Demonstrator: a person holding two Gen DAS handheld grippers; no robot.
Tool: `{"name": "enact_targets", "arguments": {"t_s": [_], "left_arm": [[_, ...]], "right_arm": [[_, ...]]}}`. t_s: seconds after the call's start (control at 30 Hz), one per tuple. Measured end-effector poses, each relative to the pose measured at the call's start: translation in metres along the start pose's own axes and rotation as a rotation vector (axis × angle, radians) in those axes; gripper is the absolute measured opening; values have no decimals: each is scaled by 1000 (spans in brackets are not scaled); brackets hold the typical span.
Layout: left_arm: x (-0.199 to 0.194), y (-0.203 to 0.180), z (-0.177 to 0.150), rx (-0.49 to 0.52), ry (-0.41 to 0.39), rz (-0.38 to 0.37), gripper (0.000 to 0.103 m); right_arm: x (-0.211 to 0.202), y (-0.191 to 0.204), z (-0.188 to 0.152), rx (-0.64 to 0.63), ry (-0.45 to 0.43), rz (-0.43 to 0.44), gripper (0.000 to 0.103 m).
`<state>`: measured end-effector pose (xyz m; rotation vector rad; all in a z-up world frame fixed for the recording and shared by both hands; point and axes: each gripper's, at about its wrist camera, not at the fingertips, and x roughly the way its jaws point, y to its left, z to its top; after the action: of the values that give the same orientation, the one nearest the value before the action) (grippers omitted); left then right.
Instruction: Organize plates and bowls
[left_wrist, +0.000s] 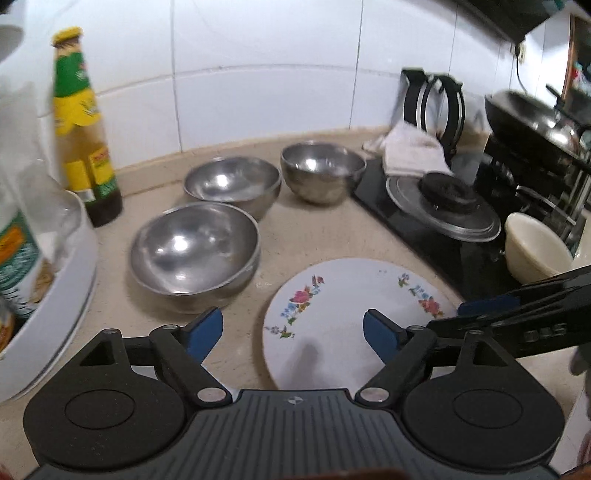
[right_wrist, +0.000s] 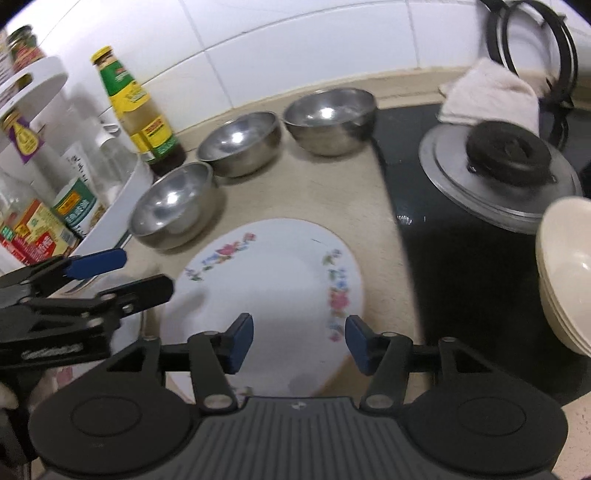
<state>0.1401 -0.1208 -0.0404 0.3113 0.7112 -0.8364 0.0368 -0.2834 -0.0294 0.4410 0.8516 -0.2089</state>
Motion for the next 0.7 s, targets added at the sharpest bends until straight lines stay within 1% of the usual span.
{"name": "enact_targets", "arguments": {"t_s": [0.1,0.2,0.27,0.33,0.43,0.47,0.53,0.7], "left_arm": [[12,-2,1,6,37,6,88],[21,0,2,9,68,19,88],[24,2,3,3,86,11,88],[28,4,3,1,102,-1,88],[37,6,1,-3,130,8,88],[39,8,1,-9,138,1,87],[44,10,0,-23,150,-11,84],[51,7,1,-4,170,-24,84]], "right_arm": [[0,-9,1,18,6,4,58],[0,-16,-2,50,23,35,58],[1,-16,-4,49,30,54,58],[5,-14,-5,45,40,53,58],[7,-16,-6,60,46,59,58],[8,-15,-6,57,46,58,58],[8,-15,-8,58,41,56,58],[9,-13,-8,53,38,57,58]]}}
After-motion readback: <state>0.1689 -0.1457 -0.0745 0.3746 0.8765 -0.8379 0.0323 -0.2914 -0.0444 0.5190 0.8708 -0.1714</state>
